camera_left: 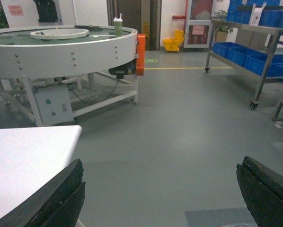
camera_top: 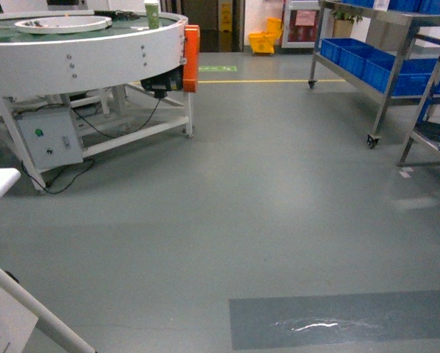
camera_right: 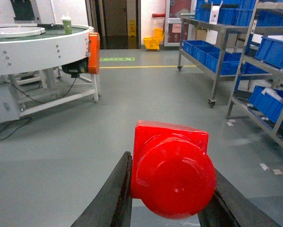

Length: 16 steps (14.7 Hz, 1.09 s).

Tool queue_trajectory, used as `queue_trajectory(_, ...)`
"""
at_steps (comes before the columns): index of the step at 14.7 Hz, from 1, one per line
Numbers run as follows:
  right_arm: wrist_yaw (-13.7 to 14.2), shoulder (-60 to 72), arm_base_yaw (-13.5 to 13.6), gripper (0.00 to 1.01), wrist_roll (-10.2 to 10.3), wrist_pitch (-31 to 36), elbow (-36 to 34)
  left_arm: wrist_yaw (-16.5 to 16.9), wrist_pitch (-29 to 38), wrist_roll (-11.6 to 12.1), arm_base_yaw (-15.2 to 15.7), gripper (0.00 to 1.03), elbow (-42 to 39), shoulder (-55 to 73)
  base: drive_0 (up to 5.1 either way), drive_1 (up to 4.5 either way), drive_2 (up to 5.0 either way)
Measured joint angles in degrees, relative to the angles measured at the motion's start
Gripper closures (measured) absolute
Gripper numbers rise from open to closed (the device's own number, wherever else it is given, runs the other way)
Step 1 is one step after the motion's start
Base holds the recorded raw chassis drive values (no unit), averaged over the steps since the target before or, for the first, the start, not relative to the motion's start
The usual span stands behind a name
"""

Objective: Pick red block from blue box to shelf

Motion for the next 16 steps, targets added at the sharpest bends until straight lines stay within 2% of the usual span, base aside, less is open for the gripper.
queue_trajectory(16,0.0,0.0,0.0,0.72,0.0,-0.1,0.0,0.0,-0.3,0.0,0.0,0.05,0.0,0.0,0.0,4.01,-4.1)
